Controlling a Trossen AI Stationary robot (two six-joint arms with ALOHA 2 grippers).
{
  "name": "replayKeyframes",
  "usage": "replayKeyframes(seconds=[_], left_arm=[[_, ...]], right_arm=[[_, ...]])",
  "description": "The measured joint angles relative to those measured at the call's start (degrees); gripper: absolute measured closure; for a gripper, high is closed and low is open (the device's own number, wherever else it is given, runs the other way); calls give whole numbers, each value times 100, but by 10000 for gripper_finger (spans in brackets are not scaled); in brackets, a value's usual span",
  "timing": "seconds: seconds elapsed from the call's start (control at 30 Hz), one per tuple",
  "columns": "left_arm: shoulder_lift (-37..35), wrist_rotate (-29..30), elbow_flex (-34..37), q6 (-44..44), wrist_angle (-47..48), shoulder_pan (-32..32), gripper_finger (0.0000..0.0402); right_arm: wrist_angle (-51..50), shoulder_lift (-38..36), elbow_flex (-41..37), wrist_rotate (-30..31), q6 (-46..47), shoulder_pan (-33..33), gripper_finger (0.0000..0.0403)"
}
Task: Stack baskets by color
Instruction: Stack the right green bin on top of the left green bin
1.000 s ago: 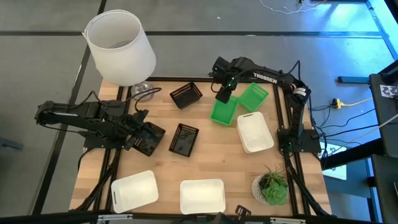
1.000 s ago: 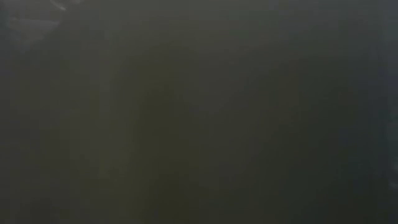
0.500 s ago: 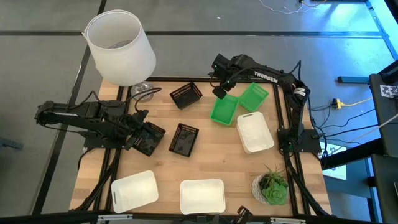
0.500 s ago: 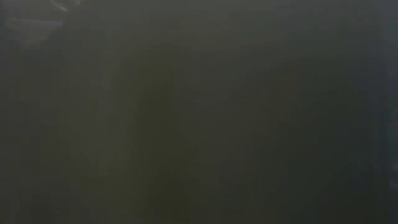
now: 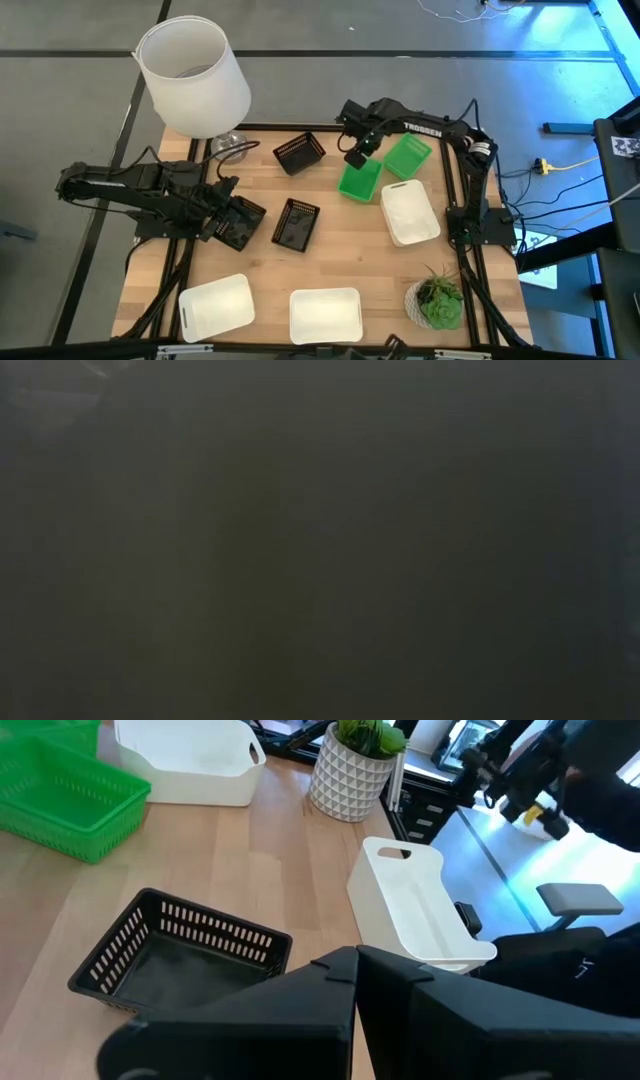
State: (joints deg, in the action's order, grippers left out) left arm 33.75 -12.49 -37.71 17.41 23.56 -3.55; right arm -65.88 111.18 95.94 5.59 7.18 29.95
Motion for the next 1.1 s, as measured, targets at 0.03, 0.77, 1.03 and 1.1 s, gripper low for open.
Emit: replayKeyframes(seconds=[0.03,0.77,1.03,1.1], left_arm=[[-1,1,0,0,-1,-1,401],[-1,-33,0,-1,-1,-2,401],[-1,-37,0,-4,-1,0,401],[-1,-41,0,-4,-1,-2,401]], right_arm=[[-141,-14,107,100,-14,-8,402],[-1157,-35,549,-112,3161,916,313],[-900,-29,-75,-120,4864,1009,297],[-877,-29,-248,-120,5121,1034,297]])
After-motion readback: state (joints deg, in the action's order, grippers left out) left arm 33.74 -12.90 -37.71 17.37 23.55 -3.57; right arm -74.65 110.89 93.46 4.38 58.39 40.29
